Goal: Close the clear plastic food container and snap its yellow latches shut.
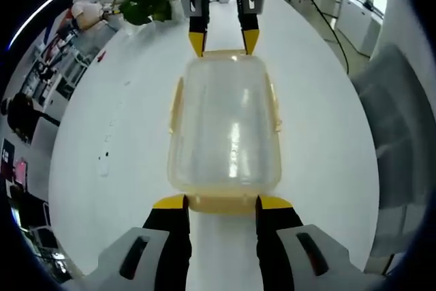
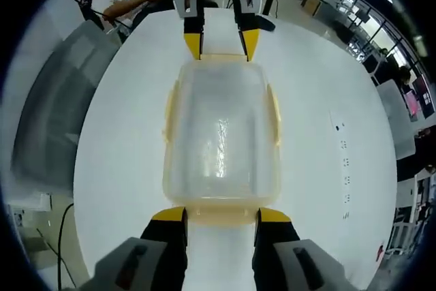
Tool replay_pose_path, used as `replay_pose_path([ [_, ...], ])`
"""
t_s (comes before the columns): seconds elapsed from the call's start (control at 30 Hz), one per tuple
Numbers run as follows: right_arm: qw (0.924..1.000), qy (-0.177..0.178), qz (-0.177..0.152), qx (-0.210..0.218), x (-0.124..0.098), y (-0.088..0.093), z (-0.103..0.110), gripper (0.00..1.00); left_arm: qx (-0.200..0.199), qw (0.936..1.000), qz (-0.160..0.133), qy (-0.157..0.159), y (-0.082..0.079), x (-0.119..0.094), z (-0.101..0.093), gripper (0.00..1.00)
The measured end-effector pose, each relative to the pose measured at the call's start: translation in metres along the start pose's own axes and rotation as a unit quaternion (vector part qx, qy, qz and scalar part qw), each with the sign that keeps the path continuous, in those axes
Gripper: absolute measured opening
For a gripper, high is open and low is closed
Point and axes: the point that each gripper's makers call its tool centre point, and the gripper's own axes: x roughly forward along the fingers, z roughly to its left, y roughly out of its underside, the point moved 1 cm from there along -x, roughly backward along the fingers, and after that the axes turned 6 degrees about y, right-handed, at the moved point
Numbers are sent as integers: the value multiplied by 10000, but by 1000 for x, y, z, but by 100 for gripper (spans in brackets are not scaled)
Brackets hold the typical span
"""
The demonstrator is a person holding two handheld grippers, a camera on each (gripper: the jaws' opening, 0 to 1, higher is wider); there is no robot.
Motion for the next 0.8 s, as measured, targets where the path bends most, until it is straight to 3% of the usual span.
replay_pose_path([
  [0.8,9997,-226,23,99,15,18,0,35,-68,9998,-16,182,-4,18,2,34],
])
